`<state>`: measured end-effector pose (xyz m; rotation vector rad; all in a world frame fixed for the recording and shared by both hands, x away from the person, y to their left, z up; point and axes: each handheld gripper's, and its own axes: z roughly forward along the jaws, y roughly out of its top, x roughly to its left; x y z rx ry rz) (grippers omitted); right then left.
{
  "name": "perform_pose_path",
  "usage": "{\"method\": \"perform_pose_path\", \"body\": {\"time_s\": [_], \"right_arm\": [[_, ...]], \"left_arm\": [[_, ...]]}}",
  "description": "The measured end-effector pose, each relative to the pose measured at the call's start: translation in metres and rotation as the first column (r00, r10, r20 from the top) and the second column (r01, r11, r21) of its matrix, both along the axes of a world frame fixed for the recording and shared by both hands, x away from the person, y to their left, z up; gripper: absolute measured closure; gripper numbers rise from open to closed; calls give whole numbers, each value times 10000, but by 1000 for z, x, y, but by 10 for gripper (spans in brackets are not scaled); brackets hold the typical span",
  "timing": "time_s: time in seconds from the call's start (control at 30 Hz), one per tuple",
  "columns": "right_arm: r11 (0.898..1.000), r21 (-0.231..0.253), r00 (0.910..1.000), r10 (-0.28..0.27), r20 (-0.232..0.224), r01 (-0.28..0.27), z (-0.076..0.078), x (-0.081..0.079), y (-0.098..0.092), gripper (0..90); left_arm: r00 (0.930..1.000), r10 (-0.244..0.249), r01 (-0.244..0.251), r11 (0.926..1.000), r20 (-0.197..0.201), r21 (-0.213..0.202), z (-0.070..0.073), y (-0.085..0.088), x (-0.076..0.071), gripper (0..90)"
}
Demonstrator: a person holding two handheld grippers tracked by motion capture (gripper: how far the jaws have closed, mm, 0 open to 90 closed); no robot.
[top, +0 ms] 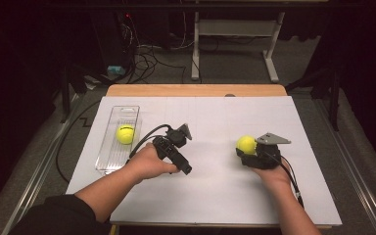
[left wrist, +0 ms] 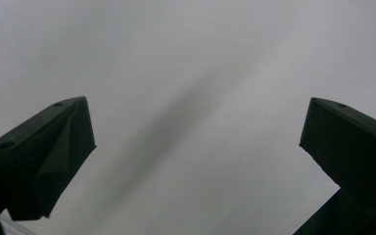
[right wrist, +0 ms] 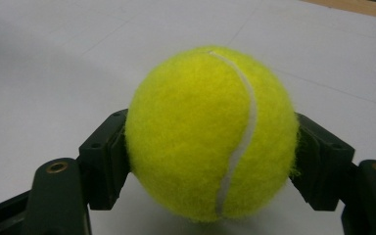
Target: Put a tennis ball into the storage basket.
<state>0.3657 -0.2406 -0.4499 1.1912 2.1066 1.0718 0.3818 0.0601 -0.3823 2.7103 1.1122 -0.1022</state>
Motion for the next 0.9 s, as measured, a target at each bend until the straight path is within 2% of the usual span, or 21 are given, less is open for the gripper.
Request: {"method": "perform_pose_path", "body": {"time_s": [0.03, 0.37, 0.6, 0.9], "right_arm": [[10000, 0, 10000, 0, 0, 0, 0, 0, 0, 271], [9986, 431, 9991, 301, 293, -314, -4, -45, -6, 270], [9978, 399, 9974, 505, 510, -526, -7, -71, -10, 270], [9957, 444, 9954, 786, 550, -811, -9, -77, -3, 271]], "left_arm": [[10000, 5, -5, 10000, -2, -2, 0, 0, 0, 5], [10000, -1, 1, 10000, -52, 47, 1, -1, -2, 5], [10000, 19, -19, 10000, -67, -23, 2, -1, -3, 5], [10000, 27, -28, 10000, -44, -48, 6, -1, -4, 4]]}}
